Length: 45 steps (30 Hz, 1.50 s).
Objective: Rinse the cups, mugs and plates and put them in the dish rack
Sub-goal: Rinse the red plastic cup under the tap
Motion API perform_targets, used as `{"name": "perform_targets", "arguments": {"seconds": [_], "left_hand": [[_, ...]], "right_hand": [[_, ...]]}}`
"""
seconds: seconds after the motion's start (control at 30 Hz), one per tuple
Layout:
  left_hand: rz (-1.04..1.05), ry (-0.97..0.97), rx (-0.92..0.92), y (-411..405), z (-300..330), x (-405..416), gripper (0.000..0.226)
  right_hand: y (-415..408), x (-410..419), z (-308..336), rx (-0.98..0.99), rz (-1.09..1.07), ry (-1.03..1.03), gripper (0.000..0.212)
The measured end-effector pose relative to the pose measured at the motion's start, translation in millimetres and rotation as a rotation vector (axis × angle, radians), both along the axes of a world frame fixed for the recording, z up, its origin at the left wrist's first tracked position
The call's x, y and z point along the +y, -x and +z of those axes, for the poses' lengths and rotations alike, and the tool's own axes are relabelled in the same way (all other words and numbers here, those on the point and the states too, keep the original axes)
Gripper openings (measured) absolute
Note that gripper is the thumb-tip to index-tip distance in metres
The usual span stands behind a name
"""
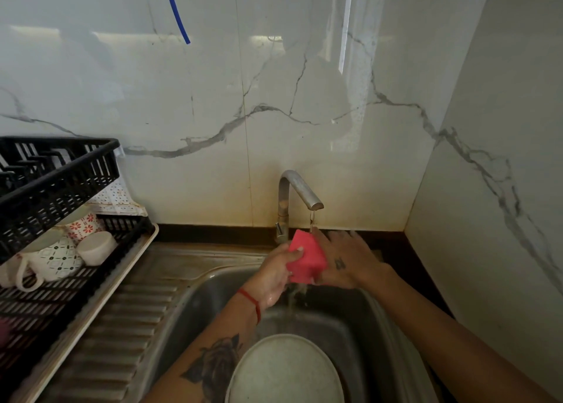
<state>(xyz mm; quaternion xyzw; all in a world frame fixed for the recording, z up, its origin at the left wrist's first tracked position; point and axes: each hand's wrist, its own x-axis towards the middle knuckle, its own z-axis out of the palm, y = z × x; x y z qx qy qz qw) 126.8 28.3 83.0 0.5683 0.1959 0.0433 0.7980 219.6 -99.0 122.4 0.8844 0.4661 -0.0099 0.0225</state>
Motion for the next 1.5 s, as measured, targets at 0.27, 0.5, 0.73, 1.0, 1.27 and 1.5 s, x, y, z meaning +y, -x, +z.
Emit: {"name": "perform_targets", "arguments": {"seconds": [0.27,0.5,0.73,1.0,1.27,1.5], "left_hand": [[0.015,0.049,-0.022,3,7,5,0.031],[-0.034,0.002,-0.100,6,11,5,0.054],[-0.027,-0.135,-0.094,13,23,13,0.035],[0.007,-0.133,-0.028,3,31,4,0.027],[-0.046,-0.055,-0.070,7,22,4,0.037],[-0.085,-0.274,-0.053,14,19,8,0.032]], "right_hand": [[5,9,-38,-0.237,0.348,-0.110,0.076],[-19,9,12,0.093,0.242,-0.213,0.103],[-13,-2,-5,0.266,0.075,-0.292,0.102],[6,16,-23,-0.281,0.247,-0.247,0.093],[-18,10,13,0.007,0.182,-0.199,0.112],[-21,-3,16,0.308,0.069,-0.272,0.100]]}}
